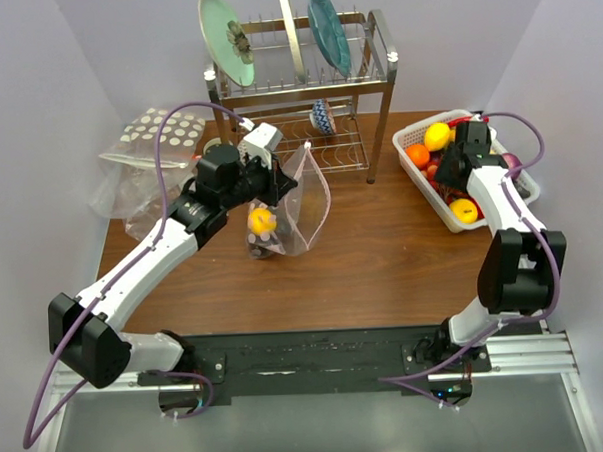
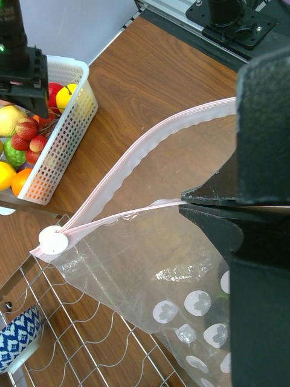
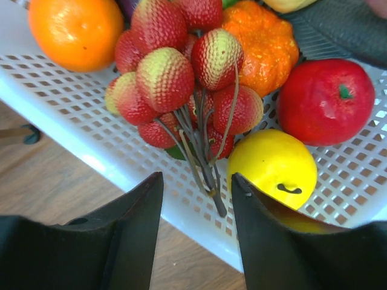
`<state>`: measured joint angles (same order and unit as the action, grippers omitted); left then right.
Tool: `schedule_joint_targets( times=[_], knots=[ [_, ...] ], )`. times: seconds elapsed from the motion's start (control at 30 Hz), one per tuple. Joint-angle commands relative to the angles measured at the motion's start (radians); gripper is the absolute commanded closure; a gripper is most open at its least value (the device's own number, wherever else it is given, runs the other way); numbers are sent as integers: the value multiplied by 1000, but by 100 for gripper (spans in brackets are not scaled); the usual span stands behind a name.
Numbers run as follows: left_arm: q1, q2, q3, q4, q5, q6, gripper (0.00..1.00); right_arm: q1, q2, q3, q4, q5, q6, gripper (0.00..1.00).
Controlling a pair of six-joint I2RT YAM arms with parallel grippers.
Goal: Place the food in the zip-top bag and seal the zipper
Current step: Pick up the fake fruit from the bin.
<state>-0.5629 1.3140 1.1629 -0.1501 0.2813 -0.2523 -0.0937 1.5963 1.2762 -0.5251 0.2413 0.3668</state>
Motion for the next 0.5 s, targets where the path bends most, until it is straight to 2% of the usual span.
schedule_joint_targets(
  times=[0.0,0.33,0.37,0.43,0.47],
  knots=[
    [4,-35,-8,43,13,-15,100,-1,36,-14,62,30,21,53],
    [4,-36,-6,41,10,-13,100,-5,119,-40,114,66,43,57],
    [6,-35,-6,40,10,-13,100,-3,128,-37,116,64,43,62],
    [4,-36,-6,40,9,-13,100,-3,155,-25,116,53,52,64],
    [4,-36,-6,38,9,-12,100,-3,165,-21,112,47,50,69]
  ],
)
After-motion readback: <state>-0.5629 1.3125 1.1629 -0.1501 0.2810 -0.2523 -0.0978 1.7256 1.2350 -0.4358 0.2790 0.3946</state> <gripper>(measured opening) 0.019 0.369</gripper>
